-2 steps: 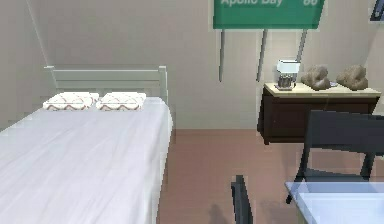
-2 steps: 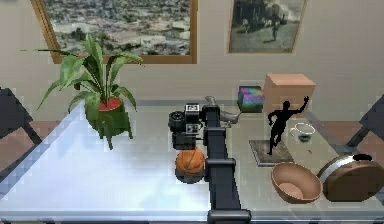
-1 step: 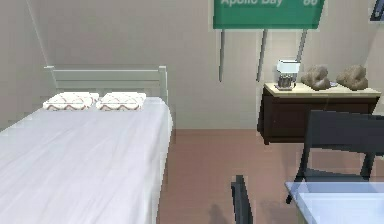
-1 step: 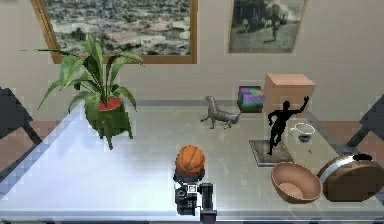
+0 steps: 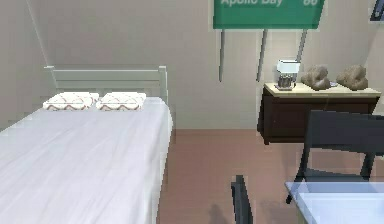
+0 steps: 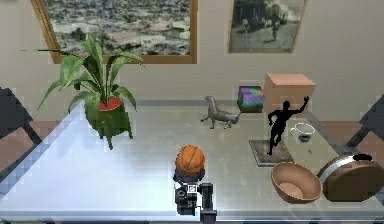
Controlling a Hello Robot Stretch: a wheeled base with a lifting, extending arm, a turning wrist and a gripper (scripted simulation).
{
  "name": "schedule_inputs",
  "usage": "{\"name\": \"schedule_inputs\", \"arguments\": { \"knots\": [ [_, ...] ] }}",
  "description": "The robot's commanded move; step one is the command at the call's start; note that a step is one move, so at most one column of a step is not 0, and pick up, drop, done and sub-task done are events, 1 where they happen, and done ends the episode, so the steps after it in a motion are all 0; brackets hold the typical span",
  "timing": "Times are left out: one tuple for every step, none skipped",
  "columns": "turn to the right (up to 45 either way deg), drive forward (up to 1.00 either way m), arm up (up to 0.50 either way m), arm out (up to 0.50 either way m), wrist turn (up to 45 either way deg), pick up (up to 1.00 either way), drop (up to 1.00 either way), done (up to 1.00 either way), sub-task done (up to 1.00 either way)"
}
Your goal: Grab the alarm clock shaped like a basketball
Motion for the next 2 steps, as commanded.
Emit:
{"name": "schedule_inputs", "arguments": {
  "knots": [
    [0.0,0.00,0.10,0.00,0.0,0.00,0.00,0.00,0.00],
    [0.0,0.00,0.00,0.00,0.0,0.00,0.00,1.00,0.00]
  ]
}}
